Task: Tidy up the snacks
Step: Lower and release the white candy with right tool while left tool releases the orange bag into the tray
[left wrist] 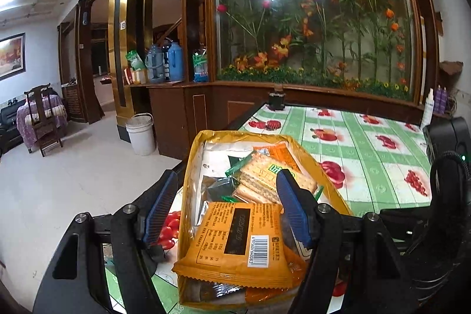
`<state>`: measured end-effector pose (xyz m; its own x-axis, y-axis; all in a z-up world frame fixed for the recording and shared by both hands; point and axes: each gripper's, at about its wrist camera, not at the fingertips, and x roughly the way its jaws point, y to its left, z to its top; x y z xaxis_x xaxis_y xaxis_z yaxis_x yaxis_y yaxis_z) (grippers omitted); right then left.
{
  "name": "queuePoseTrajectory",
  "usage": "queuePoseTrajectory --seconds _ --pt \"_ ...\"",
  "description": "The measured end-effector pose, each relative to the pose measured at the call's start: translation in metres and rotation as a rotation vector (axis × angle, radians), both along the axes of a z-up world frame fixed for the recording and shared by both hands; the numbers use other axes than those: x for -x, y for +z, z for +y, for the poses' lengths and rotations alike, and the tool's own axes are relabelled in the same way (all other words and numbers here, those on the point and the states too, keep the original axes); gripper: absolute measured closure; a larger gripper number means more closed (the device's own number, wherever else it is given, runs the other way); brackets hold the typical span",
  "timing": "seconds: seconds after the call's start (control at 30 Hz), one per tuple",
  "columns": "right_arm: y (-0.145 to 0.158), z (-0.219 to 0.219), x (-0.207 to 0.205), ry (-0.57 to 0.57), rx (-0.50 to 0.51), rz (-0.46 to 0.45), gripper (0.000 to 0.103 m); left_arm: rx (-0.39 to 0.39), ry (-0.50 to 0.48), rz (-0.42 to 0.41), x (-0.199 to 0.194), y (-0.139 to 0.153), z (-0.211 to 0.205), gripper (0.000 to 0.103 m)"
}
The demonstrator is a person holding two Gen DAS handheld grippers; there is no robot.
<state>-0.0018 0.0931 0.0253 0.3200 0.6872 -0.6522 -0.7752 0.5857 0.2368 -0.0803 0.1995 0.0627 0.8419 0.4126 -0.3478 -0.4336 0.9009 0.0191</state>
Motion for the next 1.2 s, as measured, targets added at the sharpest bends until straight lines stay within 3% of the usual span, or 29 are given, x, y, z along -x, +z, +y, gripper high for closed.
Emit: queuePoseTrajectory --seconds 0.5,0.63,0.9,1.13,1.2 --pt "-0.001 -0.001 -0.003 -0.001 -0.002 0.003 0.068 -0.01 0.059 -0.091 0.007 0.006 0.0 0.033" --pt "0.0 -0.004 -0.005 -0.005 -0.015 0.0 0.055 -0.014 0.062 -0.104 0.009 0.007 -0.001 0.032" --pt "0.006 -0.014 -0.01 -0.017 -0.051 0.004 0.052 -0.011 0.066 -0.104 0.011 0.007 0.0 0.03" --pt "0.026 -0.037 -0.014 -0.044 -0.151 -0.013 0.031 0.016 0.038 -0.069 0.012 0.005 -0.002 0.028" --pt "0.033 -0.045 -0.013 -0.06 -0.171 -0.033 0.025 0.023 0.035 -0.062 0.015 0.006 -0.002 0.021"
